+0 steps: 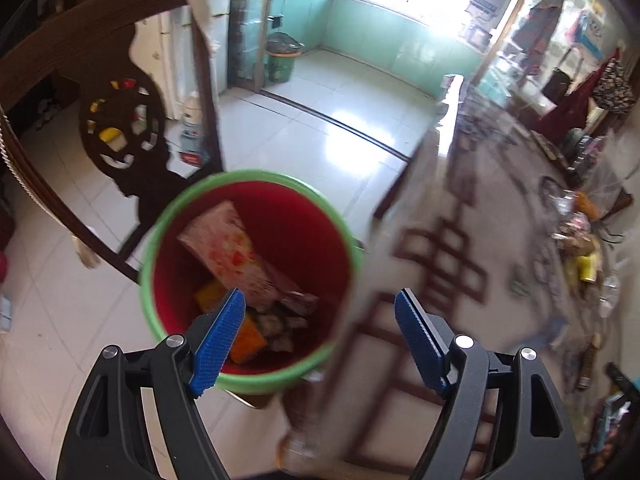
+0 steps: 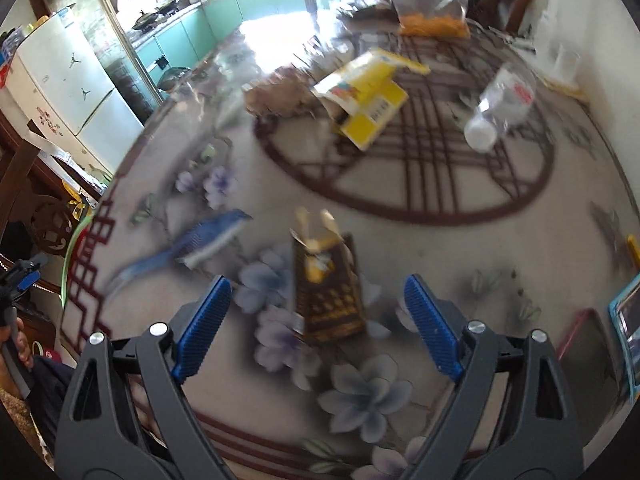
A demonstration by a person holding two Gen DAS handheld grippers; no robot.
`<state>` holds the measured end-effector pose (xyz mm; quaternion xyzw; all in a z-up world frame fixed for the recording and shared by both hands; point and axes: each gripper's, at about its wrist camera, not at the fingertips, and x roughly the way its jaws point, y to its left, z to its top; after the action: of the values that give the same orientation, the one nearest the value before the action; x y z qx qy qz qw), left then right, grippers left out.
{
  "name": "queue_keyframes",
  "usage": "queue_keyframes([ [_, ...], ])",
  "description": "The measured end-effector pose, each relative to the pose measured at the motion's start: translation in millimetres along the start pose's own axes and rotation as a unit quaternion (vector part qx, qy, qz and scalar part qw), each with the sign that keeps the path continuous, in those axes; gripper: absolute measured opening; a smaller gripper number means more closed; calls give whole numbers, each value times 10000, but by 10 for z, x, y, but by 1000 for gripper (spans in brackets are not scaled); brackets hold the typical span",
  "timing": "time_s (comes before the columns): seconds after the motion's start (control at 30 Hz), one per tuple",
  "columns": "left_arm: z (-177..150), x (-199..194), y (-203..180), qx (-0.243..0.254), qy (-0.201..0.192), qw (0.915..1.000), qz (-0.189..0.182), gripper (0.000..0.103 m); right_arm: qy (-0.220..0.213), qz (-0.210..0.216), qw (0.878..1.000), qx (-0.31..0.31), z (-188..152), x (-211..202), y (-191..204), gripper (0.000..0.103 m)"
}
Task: Collect trash
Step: 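Grasp the brown-gold cigarette box with the right gripper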
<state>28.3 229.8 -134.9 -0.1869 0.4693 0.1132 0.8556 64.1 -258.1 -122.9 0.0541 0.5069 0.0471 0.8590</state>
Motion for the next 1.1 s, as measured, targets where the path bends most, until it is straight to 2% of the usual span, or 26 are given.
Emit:
queue_keyframes([
  [0.13,-118,-83,-584,369,89,9981,-487,74,176,147,9995,207,-53,103,-104,87],
  [0.27,-125,-208,-1224,809,88,9914,-1026,74,212,174,9993,245,-28,160,-99,87],
  [0.47,-159,-289,-2018,1470,116,9780,-1479,74,182,186,9993,270,16,191,-87,87],
  [0.57,-168,-280,-2336,1747,69,9729,-1510,74,246,205,9992,232,17,246,-67,86],
  [0.67,-174,-252,-2568,1921,55,9692,-1537,74,364,377,9983,255,7,318,-57,71],
  [0.73,-175,-203,-2709,2022,76,9670,-1549,74,440,433,9977,285,3,362,-56,55],
  [0.8,-174,-144,-2824,2093,115,9655,-1543,74,516,480,9969,340,-12,411,-69,45],
  [0.97,-186,-6,-3082,2260,188,9617,-1538,74,266,696,9951,653,23,356,-182,41],
  [1.03,-196,54,-3182,2345,192,9600,-1515,74,130,795,9931,848,44,319,-267,36],
  [1.1,-200,116,-3273,2438,195,9581,-1490,74,-16,926,9896,1097,52,274,-359,36],
])
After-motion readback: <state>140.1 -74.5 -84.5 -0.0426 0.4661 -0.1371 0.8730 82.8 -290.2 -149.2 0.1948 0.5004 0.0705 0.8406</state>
